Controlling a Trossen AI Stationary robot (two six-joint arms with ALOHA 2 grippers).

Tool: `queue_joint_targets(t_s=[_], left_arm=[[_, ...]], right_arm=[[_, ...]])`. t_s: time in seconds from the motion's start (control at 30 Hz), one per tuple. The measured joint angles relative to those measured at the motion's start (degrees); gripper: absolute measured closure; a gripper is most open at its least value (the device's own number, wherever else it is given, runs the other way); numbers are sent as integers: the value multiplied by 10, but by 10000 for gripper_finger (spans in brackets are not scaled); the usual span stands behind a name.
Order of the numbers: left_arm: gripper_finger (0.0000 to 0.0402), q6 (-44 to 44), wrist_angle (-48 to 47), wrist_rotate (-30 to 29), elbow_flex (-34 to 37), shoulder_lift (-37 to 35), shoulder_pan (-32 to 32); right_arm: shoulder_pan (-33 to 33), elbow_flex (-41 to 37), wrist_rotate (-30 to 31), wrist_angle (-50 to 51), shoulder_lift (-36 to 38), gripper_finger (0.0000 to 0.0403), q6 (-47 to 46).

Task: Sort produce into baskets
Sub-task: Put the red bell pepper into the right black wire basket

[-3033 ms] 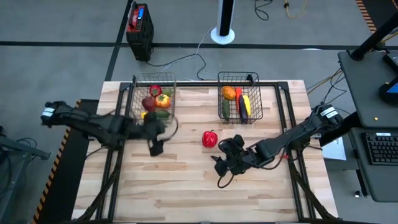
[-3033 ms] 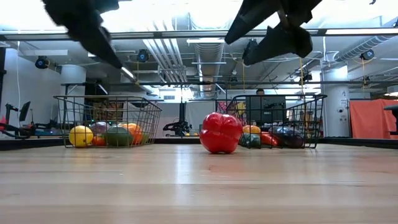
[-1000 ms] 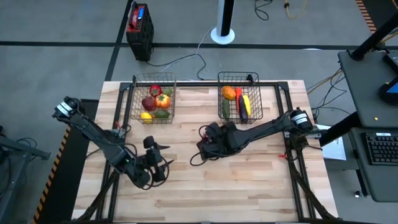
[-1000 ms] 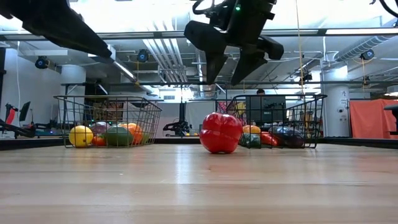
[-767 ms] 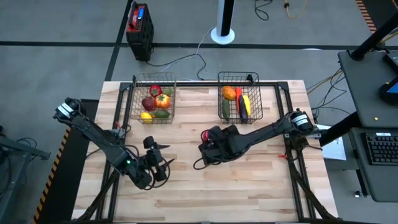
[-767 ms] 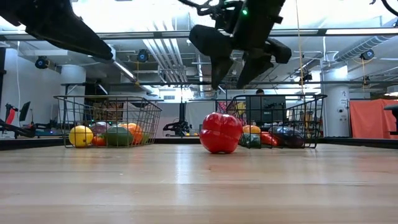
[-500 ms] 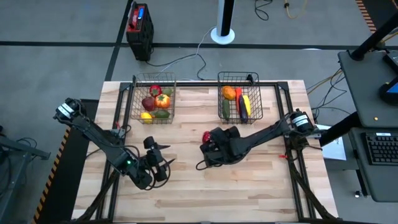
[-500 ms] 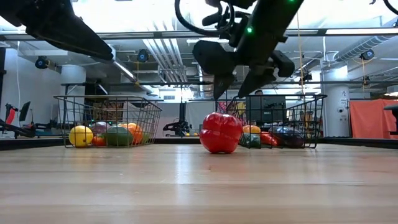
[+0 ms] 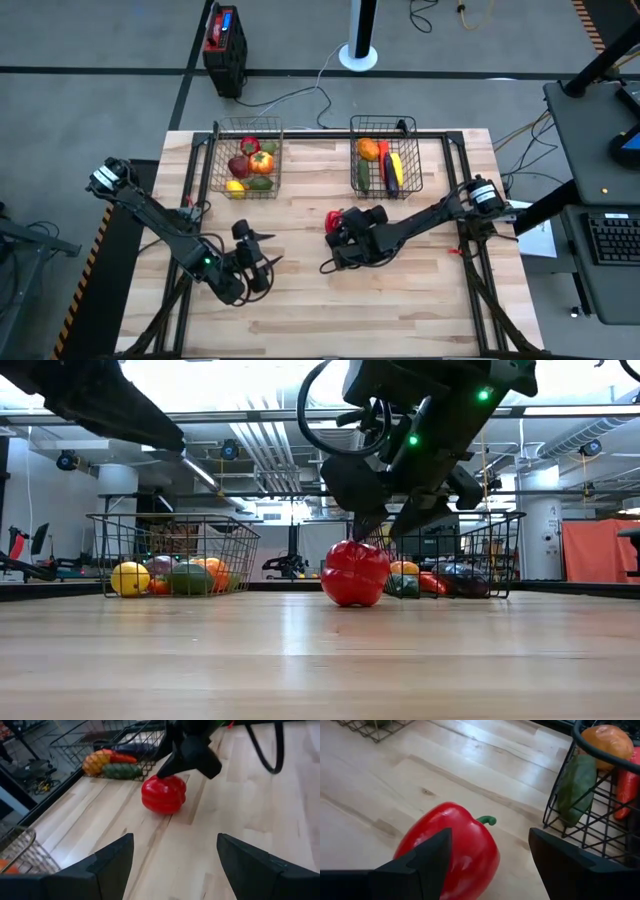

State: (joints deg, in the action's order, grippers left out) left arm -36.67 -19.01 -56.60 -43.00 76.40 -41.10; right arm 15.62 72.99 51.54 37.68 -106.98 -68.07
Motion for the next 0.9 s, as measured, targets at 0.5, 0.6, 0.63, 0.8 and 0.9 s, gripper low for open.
queue_joint_targets(t_s=[0.5, 0.6, 0.63, 0.8, 0.9], left_arm=[[135, 62, 66, 0, 0, 0, 1], [135, 62, 66, 0, 0, 0, 1], [135, 62, 66, 0, 0, 0, 1], [135, 62, 67, 1, 0, 0, 1], [135, 62, 68, 1, 0, 0, 1]], right_arm=[[3, -20, 0, -47, 1, 149, 49], [7, -22, -7, -63, 2, 147, 64], [9, -22, -13, -72, 2, 146, 73], [25, -22, -59, -132, 2, 145, 124], [34, -24, -88, -157, -1, 144, 159]])
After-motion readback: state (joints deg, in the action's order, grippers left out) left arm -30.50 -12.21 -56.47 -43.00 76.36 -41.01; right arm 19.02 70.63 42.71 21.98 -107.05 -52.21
